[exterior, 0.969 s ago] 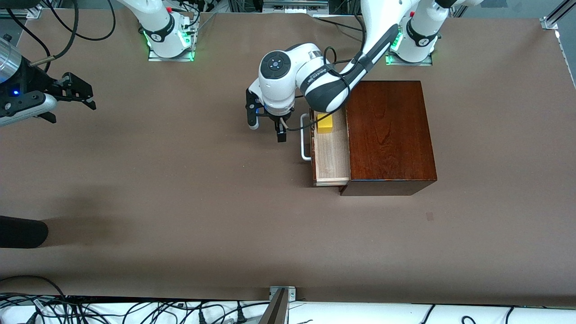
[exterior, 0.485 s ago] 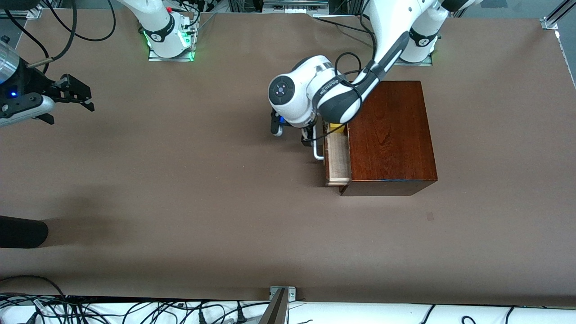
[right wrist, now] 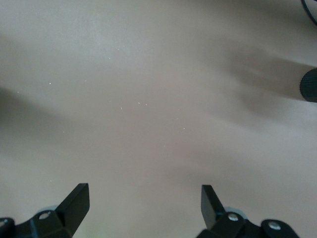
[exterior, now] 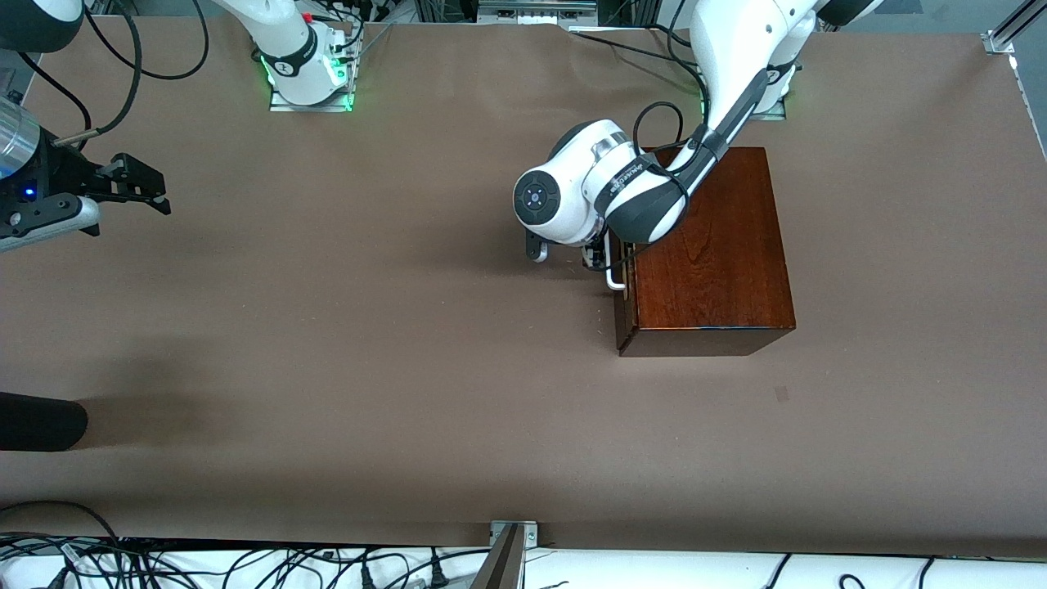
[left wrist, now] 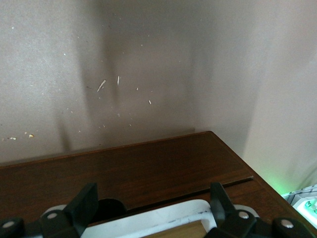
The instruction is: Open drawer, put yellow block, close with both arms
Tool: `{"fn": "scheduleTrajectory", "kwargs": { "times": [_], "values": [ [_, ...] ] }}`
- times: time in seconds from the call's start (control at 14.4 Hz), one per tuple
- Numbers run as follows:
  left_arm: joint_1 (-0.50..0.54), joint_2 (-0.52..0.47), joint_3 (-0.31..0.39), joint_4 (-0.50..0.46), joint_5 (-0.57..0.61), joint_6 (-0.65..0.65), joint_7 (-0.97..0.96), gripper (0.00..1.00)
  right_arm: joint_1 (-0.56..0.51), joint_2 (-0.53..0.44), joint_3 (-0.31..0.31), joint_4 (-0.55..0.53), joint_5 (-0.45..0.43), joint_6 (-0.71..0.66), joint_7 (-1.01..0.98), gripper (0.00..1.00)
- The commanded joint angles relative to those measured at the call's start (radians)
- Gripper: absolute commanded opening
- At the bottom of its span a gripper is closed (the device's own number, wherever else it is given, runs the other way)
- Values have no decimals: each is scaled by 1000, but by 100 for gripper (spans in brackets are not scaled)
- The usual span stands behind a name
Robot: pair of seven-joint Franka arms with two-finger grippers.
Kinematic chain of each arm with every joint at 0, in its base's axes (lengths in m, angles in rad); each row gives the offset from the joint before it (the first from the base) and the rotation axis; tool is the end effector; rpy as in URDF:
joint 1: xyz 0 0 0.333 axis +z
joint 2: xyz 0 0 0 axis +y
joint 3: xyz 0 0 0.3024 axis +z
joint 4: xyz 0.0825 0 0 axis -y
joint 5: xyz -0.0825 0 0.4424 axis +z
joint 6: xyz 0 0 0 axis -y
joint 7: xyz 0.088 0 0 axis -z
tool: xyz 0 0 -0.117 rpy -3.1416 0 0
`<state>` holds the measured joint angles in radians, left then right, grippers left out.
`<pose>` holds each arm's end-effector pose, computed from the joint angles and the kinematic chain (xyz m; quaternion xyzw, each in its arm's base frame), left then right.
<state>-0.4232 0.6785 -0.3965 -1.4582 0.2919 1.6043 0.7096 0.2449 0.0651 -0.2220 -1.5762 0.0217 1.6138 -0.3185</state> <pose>0.5195 -0.4619 0.2297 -0.6802 0.6940 0.2345 0.0249 0.6332 0.0205 0.5621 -0.9855 -0.1694 0.0123 0.0055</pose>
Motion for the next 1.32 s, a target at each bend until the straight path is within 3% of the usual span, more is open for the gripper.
{"fn": "scheduleTrajectory", "kwargs": {
  "times": [0.0, 0.35, 0.48, 0.62, 1.04, 1.11, 1.25],
  "values": [
    [6, -25, 7, 25, 18, -10, -36, 100, -4, -2, 7, 15, -12, -9, 7, 100],
    [46, -163, -15, 32, -110, -9, -163, 100, -1, -2, 9, 16, -12, -11, 13, 100],
    [75, -197, -5, 109, -102, -3, -183, 100, -1, -2, 9, 16, -11, -6, 15, 100],
    [167, -220, -10, 145, -105, -12, -186, 100, 1, -4, 10, 18, -9, -8, 15, 100],
    [355, -229, 1, 334, -68, -222, -200, 100, 5, -4, 16, 28, -5, 1, 13, 100],
    [389, -266, 14, 325, -77, -212, -206, 100, 5, -4, 16, 28, -2, 3, 15, 100],
    [391, -330, 111, 268, -114, -205, -306, 100, 8, -4, 18, 30, 0, 3, 15, 100]
  ]
}}
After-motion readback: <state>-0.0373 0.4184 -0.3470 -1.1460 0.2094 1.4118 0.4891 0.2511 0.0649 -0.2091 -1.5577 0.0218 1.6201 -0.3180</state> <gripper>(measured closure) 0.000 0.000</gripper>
